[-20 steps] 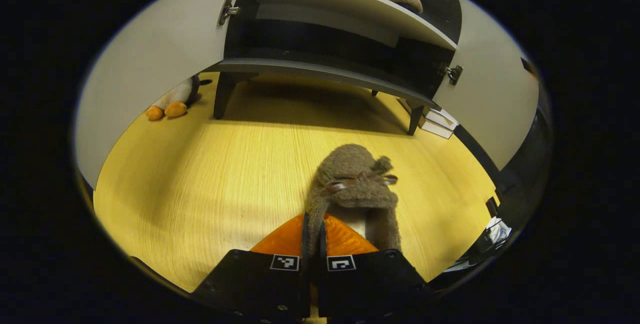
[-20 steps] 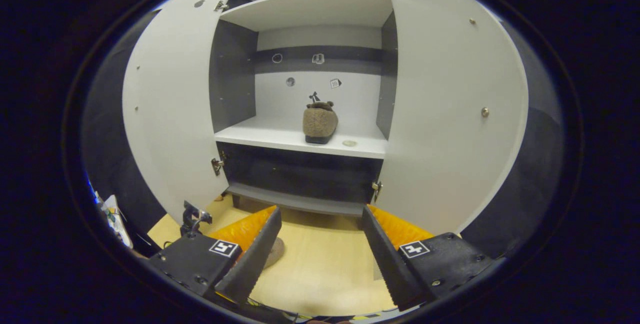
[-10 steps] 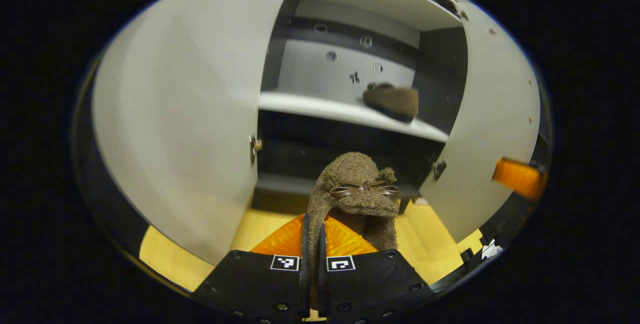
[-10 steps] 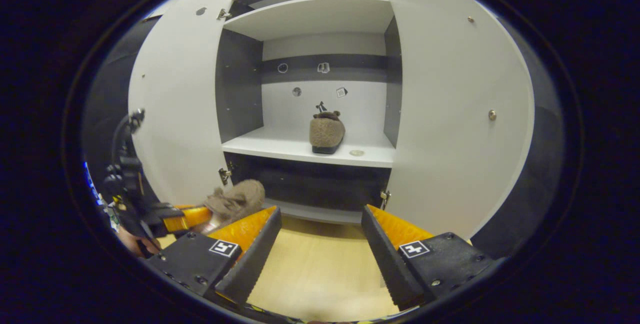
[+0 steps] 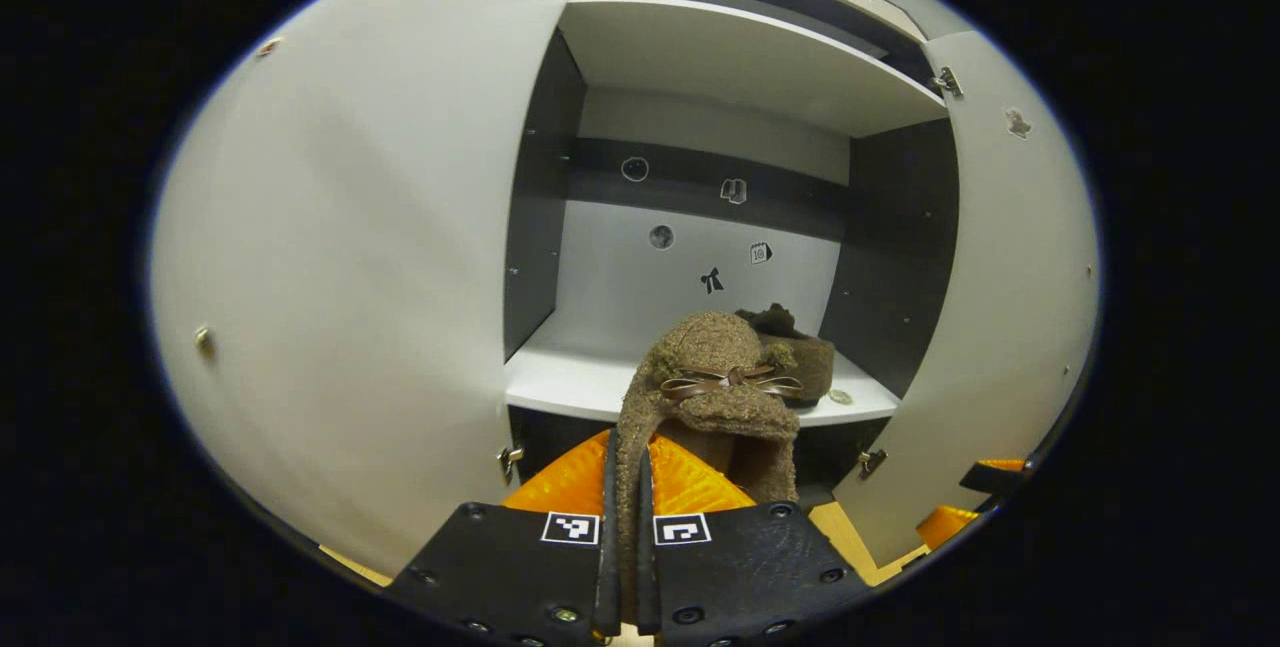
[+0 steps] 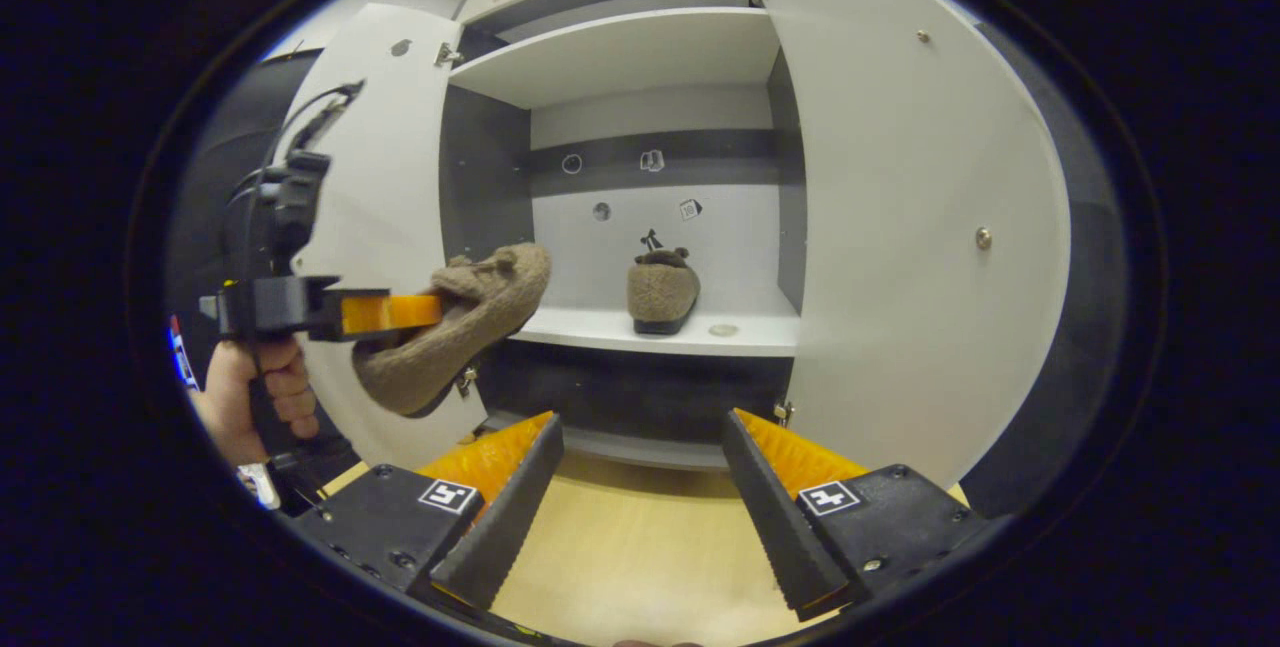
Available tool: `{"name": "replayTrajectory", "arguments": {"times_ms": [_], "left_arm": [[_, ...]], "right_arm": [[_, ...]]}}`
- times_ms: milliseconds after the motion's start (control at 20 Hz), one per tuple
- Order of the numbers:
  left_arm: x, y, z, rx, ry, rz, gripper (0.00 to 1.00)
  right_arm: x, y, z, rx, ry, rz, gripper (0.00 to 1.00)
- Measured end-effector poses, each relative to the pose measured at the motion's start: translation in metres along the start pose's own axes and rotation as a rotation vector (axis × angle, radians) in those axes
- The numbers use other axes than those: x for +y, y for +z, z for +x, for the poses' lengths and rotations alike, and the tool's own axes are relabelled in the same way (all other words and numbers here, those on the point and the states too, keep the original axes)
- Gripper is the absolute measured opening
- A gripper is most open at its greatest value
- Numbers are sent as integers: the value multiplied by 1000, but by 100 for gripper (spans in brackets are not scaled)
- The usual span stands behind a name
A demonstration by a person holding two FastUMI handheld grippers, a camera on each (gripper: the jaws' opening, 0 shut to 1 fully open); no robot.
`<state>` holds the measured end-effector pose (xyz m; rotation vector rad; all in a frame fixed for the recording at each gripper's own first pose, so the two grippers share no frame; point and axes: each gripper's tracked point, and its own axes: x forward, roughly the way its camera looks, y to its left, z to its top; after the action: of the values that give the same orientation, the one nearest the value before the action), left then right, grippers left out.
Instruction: Grab one shoe with the right hand and put it into the shoe cabinet, grab the other shoe with the left hand and put it into the shoe cabinet; then close the right door with the right hand and the left door with the left hand.
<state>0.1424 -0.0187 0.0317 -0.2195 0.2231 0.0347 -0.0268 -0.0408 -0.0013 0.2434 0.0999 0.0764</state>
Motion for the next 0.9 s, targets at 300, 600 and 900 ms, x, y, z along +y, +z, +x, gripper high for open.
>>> {"name": "replayTrajectory", "arguments": {"times_ms": [300,600,900], "left_arm": [[21,-2,134,108,114,-55,6],[22,5,153,137,121,-182,30],[-11,84,81,-201,-24,-110,53]], "right_arm": [[-31,-6,-24,-10,-60,38,100],[-33,-19,-30,28,-52,114,100],[-11,-14,-20,18,-8,70,100]]}}
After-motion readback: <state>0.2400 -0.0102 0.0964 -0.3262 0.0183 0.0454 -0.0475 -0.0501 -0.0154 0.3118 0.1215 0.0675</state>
